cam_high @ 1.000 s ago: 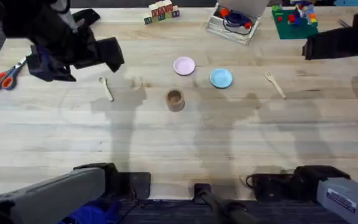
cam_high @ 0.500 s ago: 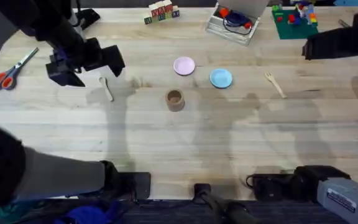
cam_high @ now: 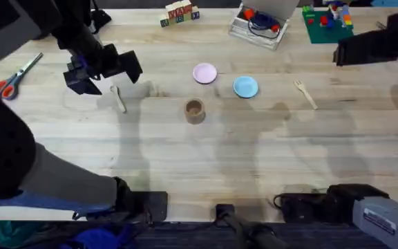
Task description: Pick up a utensil and set it on the pink plate, then put the other utensil in the container.
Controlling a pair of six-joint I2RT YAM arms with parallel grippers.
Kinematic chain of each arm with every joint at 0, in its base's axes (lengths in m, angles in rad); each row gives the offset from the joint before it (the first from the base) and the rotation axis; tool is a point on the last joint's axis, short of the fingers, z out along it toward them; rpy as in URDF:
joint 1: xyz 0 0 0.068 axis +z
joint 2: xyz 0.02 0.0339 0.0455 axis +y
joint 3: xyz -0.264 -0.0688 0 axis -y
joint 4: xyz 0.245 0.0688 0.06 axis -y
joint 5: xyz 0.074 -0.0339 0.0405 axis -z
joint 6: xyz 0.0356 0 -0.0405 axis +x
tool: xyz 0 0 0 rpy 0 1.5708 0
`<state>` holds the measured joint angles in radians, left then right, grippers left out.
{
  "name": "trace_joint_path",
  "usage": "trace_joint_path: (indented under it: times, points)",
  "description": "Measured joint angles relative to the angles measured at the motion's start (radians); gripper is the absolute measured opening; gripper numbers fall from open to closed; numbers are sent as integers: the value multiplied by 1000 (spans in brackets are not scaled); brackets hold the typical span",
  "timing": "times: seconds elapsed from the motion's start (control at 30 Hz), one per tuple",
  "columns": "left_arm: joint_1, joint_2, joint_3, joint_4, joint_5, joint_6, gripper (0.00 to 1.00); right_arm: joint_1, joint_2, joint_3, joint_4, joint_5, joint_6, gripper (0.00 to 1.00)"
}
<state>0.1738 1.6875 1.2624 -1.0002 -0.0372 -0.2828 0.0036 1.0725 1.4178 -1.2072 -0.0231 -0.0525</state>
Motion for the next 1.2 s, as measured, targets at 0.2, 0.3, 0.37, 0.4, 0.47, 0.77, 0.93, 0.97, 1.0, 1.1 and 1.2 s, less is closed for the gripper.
trace_joint_path:
  times: [0.2,0.3,0.37,0.4,0.47,0.77,0.93,0.97,1.0,1.1,1.2]
  points:
    - [0,0,-75,49,1,-20,994,0,0,0,0,0,0,996]
    - [0,0,-108,71,1,-25,993,0,0,0,0,0,0,995]
    - [0,0,-117,85,1,-27,993,0,0,0,0,0,0,996]
    - [0,0,-118,93,1,-28,993,0,0,0,0,0,0,996]
    - [0,0,-118,114,0,-32,993,0,0,0,0,0,0,996]
    - [22,26,-118,128,5,-60,994,0,0,0,0,0,0,995]
    - [30,56,-118,134,8,-63,995,0,0,0,0,0,0,995]
    - [30,61,-118,140,8,-62,994,0,0,0,0,0,0,995]
    - [30,67,-118,145,8,-63,994,0,0,0,0,0,0,995]
    - [30,75,-118,156,13,-62,994,0,0,0,0,0,0,995]
    - [30,75,-118,160,15,-62,994,0,0,0,0,0,0,995]
